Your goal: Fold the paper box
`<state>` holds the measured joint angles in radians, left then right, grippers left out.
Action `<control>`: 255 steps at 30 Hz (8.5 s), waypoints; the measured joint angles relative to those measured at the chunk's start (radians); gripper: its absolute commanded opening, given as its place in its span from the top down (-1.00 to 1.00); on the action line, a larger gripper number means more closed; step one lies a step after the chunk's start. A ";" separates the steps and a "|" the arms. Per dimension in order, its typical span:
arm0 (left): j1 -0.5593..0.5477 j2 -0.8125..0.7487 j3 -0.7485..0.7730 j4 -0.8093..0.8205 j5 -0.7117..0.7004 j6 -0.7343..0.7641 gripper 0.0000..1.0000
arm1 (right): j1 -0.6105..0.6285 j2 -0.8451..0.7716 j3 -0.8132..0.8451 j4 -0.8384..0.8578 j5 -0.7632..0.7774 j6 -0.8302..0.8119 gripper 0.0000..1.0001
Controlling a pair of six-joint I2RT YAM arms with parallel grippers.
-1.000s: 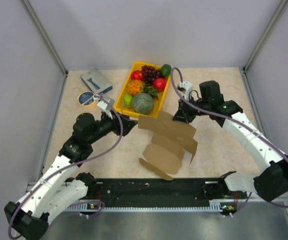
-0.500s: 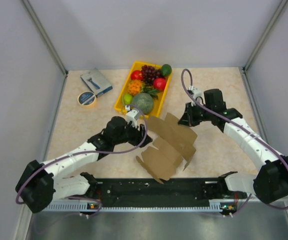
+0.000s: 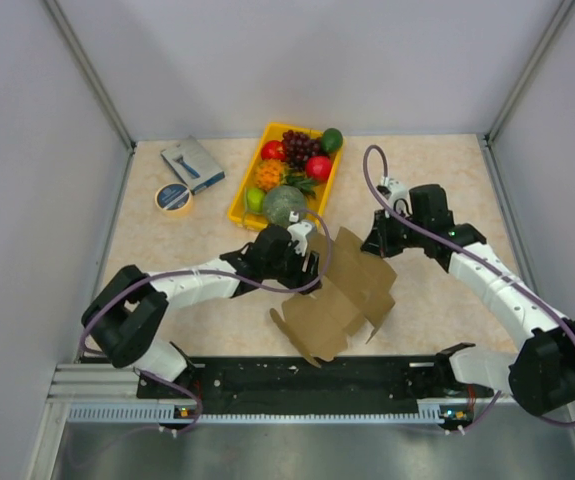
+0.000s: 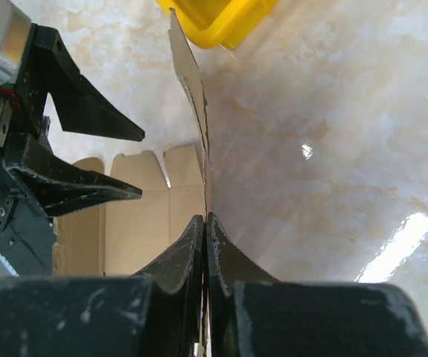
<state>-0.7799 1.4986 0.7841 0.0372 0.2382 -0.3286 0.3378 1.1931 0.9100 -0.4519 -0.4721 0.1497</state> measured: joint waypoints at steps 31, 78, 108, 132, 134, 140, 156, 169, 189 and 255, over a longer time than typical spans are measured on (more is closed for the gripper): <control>-0.038 0.121 -0.043 0.158 -0.012 0.064 0.65 | -0.013 -0.035 -0.088 0.069 -0.026 -0.006 1.00; 0.026 -0.199 -0.152 0.260 0.018 0.069 -0.25 | 0.494 -0.248 -0.275 0.250 0.610 -0.237 1.00; 0.026 -0.045 -0.026 0.394 0.125 0.275 0.99 | 0.581 -0.146 -0.193 0.211 0.782 -0.227 1.00; -0.035 -0.063 -0.229 0.840 -0.288 0.245 1.00 | 0.590 -0.117 0.199 -0.242 0.814 1.019 -0.68; -0.043 -0.063 -0.237 0.863 -0.315 0.245 1.00 | 0.590 -0.102 0.190 -0.245 0.807 1.226 -0.52; -0.070 -0.062 -0.257 0.916 -0.370 0.245 1.00 | 0.577 -0.081 0.136 -0.258 0.880 1.646 -0.26; -0.094 -0.061 -0.304 0.983 -0.442 0.253 1.00 | 0.462 0.058 0.113 -0.242 0.944 1.836 -0.08; -0.117 -0.061 -0.316 1.011 -0.469 0.253 1.00 | 0.454 0.138 0.152 -0.191 0.963 1.844 0.38; -0.117 -0.585 -0.384 0.506 -0.301 0.011 -0.28 | 0.444 -0.052 -0.233 0.186 1.041 1.580 1.00; -0.282 0.198 -0.203 0.802 -0.478 -0.159 0.36 | 0.399 -0.315 -0.523 0.365 0.943 1.596 1.00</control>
<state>-1.0622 1.6962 0.5816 0.8394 -0.2394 -0.4877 0.7372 0.8780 0.3866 -0.0864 0.4709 1.7462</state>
